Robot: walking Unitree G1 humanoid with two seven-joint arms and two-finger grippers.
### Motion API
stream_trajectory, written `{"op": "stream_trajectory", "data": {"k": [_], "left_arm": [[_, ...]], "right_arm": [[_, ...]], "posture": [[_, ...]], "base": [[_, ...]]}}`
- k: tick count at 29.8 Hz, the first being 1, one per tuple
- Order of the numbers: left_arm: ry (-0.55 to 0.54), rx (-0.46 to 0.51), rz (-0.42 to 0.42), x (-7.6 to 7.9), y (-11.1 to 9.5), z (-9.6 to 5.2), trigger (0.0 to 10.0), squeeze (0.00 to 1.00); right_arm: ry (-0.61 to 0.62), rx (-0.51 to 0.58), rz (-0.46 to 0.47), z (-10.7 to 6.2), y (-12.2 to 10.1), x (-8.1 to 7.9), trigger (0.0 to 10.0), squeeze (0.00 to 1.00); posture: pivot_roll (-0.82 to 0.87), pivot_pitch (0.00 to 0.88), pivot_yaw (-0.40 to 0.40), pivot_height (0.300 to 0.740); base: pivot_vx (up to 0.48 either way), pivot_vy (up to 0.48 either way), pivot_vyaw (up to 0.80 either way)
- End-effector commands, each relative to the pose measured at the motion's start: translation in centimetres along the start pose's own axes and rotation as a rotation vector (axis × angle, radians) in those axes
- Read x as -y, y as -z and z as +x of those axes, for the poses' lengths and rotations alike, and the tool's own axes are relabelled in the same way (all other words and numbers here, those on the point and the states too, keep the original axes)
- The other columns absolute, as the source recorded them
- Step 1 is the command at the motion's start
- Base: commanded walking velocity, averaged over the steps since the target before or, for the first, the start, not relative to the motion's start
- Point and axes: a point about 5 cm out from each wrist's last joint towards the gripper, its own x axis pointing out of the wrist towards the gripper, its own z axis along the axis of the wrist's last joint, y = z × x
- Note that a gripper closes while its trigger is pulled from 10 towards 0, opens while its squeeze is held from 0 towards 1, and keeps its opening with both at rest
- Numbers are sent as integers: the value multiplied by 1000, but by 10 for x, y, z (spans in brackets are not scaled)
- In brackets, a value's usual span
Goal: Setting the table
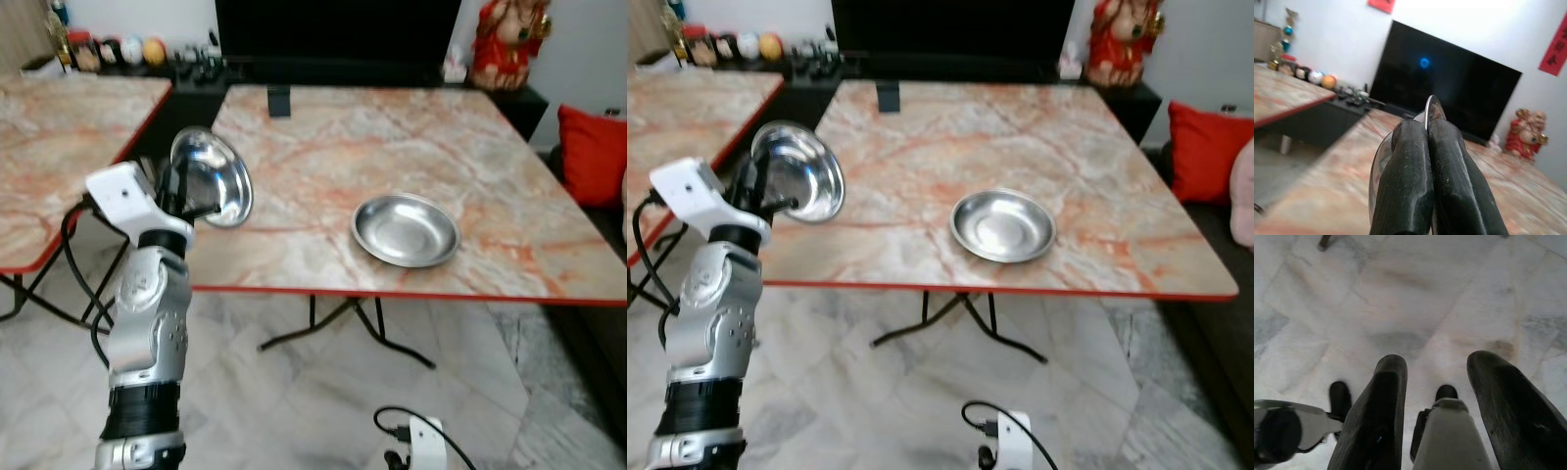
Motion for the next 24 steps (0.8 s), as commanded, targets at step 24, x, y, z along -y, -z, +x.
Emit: {"op": "stream_trajectory", "data": {"k": [24], "left_arm": [[35, -72, 208, -16, 9, -4, 10000, 0]], "right_arm": [[45, -11, 10, -3, 5, 21, 10000, 0]], "posture": [[48, 0, -26, 740]], "base": [[0, -291, 0]]}}
